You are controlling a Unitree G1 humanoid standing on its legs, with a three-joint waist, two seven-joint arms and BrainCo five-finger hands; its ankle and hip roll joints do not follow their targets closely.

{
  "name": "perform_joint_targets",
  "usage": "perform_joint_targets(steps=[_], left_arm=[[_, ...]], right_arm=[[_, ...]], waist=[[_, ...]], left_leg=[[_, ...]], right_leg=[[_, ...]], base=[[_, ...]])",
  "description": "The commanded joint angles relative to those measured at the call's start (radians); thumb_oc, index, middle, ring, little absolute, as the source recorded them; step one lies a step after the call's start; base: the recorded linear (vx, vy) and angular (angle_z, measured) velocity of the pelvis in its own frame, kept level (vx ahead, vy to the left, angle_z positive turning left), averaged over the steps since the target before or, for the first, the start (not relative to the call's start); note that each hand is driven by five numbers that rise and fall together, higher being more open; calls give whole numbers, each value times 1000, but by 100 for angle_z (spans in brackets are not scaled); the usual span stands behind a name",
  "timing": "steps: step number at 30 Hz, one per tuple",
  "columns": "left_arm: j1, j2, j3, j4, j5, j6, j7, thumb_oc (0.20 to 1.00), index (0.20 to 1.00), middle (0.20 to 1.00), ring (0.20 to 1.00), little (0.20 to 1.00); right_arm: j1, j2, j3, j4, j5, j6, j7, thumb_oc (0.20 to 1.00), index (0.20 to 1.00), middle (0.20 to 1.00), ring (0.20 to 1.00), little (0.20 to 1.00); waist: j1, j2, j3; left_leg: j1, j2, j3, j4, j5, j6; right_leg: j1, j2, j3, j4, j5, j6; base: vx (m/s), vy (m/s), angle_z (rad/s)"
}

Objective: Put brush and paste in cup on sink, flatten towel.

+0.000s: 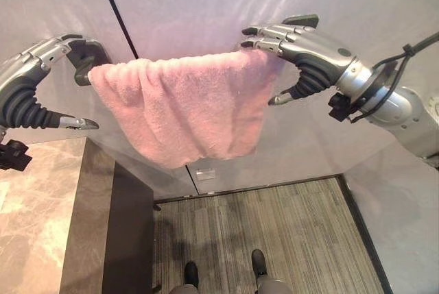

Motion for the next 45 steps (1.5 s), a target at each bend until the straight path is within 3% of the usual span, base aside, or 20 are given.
perform_joint_targets(steps=[1,25,36,37,38,39,40,45], left_arm=[[-59,61,23,12,2,5,38,1000,1000,1000,1000,1000],[-73,91,54,-65,-24,-11,21,1000,1000,1000,1000,1000],[-121,122,-36,-62,-33,-1,-23,1000,1000,1000,1000,1000],[-126,126,-44,-62,-34,0,-27,959,959,959,959,959],[-142,134,-70,-52,-37,2,-37,413,413,413,413,413],[-151,138,-82,-48,-37,4,-41,244,244,244,244,244],[-160,146,-93,-43,-39,5,-46,200,200,200,200,200],[-187,190,-128,-24,-45,16,-80,200,200,200,200,200]], right_arm=[[-32,30,-16,30,-39,23,-29,200,200,200,200,200],[15,97,-42,29,-64,30,-14,200,200,200,200,200],[7,117,-31,33,-63,31,-10,200,200,200,200,200],[4,119,-27,33,-63,31,-10,200,200,200,200,200],[2,123,-19,36,-61,32,-5,200,200,200,200,200],[1,126,-15,37,-61,33,-3,200,200,200,200,200],[-1,130,-10,40,-60,33,-1,200,200,200,200,200],[-5,143,4,46,-61,38,5,200,200,200,200,200]], waist=[[0,-32,-32],[-1,4,-37],[-16,21,-28],[-18,23,-27],[-21,28,-26],[-22,31,-25],[-23,34,-25],[-25,43,-24]], left_leg=[[13,17,-25,2,-4,-21],[18,13,-25,2,-7,-20],[14,12,-23,2,-3,-23],[13,12,-23,2,-3,-23],[12,12,-20,2,-1,-24],[12,12,-18,2,-2,-24],[12,12,-17,2,-1,-25],[12,12,-12,2,0,-25]], right_leg=[[34,-107,-41,-1,-12,84],[33,-110,-33,-1,-18,81],[28,-110,-31,-1,-15,80],[26,-110,-30,-1,-15,80],[23,-109,-26,-1,-13,80],[21,-109,-24,-1,-12,80],[20,-109,-23,-1,-12,81],[16,-107,-18,-1,-10,81]], base=[[0,0,0],[0,0,0],[0,0,0],[0,0,0],[0,0,0],[0,0,0],[0,0,0],[0,0,0]])
